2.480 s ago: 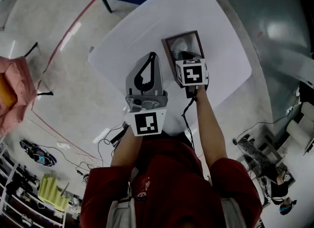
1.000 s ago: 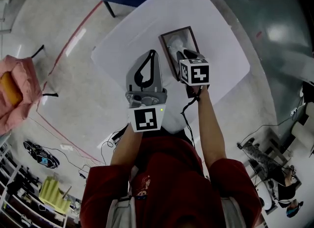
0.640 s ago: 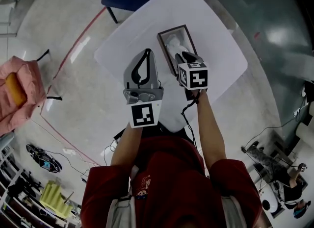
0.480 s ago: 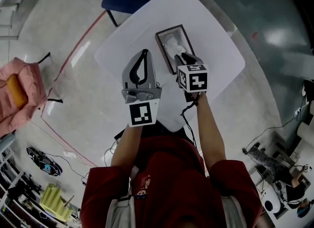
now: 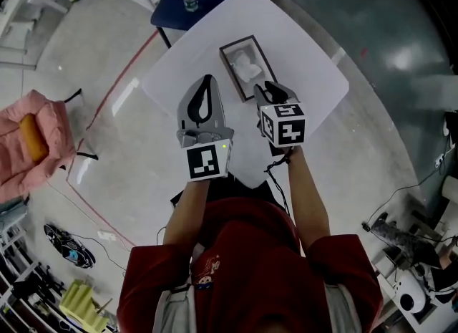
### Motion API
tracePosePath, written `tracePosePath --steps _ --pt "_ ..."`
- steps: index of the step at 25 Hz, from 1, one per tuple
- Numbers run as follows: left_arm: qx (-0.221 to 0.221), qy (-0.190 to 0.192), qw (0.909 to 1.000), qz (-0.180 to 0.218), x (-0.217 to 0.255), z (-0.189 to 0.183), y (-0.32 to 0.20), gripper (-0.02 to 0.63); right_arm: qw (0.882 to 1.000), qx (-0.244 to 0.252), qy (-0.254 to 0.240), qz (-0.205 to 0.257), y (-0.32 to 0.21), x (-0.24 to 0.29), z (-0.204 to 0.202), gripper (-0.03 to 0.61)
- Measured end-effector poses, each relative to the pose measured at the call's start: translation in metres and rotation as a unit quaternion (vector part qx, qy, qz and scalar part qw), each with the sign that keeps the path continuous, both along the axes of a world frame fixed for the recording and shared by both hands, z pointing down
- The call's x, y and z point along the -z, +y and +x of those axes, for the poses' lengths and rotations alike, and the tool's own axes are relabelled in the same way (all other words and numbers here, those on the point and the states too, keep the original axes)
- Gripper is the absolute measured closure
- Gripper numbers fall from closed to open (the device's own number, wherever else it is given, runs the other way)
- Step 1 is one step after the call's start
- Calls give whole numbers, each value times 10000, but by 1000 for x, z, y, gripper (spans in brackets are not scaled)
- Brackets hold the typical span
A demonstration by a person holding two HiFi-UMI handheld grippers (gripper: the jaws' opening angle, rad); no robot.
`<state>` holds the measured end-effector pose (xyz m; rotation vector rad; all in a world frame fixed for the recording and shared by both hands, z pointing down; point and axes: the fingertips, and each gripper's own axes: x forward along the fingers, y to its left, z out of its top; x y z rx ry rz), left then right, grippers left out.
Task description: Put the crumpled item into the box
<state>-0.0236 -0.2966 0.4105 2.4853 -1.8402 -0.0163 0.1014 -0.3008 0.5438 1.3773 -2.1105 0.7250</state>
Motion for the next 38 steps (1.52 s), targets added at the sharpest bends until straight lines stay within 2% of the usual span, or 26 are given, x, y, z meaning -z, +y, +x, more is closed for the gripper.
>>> tracePosePath --steps 11,20,33,38 --pt "7 6 9999 151 37 13 51 611 9961 12 -300 825 54 61 10 474" --pt "37 40 9998 214 58 13 101 611 9860 194 -538 1565 104 115 5 474" --pt "143 63 9987 487 83 10 146 611 9596 140 -819 2688 152 184 9 471" --pt "127 102 9983 554 90 10 158 611 9404 -68 -849 3291 166 207 11 471"
